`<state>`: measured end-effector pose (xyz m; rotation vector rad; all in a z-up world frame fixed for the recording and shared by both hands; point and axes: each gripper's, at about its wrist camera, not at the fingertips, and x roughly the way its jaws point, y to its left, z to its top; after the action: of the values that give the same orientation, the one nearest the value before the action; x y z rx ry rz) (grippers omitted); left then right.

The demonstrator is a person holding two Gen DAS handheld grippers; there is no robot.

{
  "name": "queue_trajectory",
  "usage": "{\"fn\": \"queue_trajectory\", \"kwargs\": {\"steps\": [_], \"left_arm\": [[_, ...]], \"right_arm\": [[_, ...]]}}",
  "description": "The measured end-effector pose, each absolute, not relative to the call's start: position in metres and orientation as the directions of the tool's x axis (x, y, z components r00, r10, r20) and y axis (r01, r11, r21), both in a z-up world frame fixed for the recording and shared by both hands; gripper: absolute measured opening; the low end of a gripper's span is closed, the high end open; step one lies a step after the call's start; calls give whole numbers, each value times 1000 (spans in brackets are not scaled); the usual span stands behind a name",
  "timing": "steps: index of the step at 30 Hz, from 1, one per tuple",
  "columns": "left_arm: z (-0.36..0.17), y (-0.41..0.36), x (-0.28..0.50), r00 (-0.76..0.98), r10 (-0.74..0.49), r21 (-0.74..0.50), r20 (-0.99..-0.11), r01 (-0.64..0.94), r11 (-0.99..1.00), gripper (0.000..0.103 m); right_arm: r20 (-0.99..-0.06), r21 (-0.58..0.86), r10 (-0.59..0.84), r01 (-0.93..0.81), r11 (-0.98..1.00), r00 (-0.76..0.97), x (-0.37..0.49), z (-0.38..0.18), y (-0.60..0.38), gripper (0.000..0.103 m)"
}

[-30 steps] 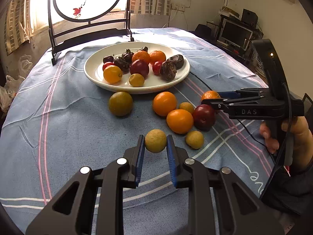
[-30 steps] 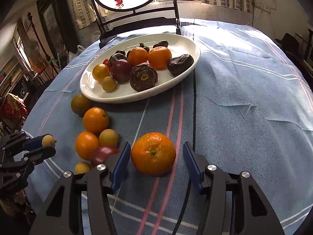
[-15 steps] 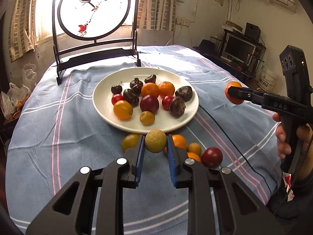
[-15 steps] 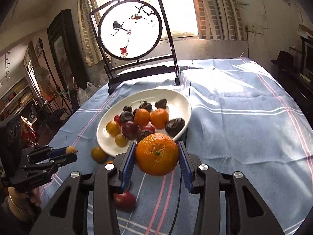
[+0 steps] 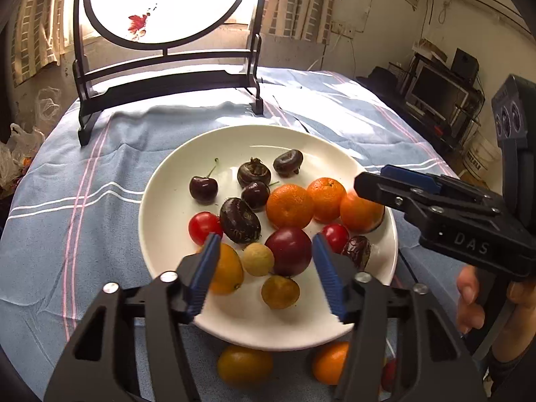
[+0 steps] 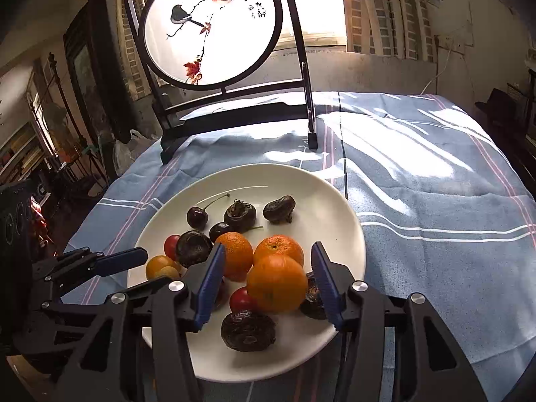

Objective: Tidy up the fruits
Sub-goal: 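Place the mandarin and yellow plum on the plate and open both tools, then grasp a dark red plum with the right tool while the left tool grasps a greenish plum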

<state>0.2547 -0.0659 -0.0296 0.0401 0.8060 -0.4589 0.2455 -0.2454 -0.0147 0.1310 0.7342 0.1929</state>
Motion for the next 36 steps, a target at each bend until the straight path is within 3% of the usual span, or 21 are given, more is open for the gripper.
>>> {"fn": "queue_trajectory", "kwargs": {"steps": [5, 16, 22, 23, 31, 34, 36], "left_arm": [[-22, -46, 229, 625, -375, -132, -684, 400, 907, 68], [-58, -2, 162, 579, -315, -86, -752, 388, 918, 67], [-69, -2, 155, 570, -300, -79, -765, 378, 922, 67], [-69, -4, 156, 573, -299, -77, -763, 380, 922, 67], [-72, -24, 186, 573, -263, -51, -776, 359, 932, 67], [-77, -37, 196, 551, -252, -29, -796, 381, 924, 56], [-80, -46, 199, 541, -242, -6, -805, 401, 916, 42]], "right_arm": [[-616, 155, 219, -156, 976, 757, 205, 1, -248, 59], [-734, 156, 326, -319, 935, 596, 103, -56, -231, 59], [-763, 152, 325, -333, 931, 559, 108, -70, -214, 49], [-778, 162, 331, -338, 927, 534, 111, -74, -211, 38], [-705, 284, 419, -314, 906, 572, 101, -70, -232, 37], [-684, 282, 427, -325, 903, 592, 94, -66, -236, 38], [-679, 280, 433, -336, 899, 593, 92, -65, -235, 38]]}}
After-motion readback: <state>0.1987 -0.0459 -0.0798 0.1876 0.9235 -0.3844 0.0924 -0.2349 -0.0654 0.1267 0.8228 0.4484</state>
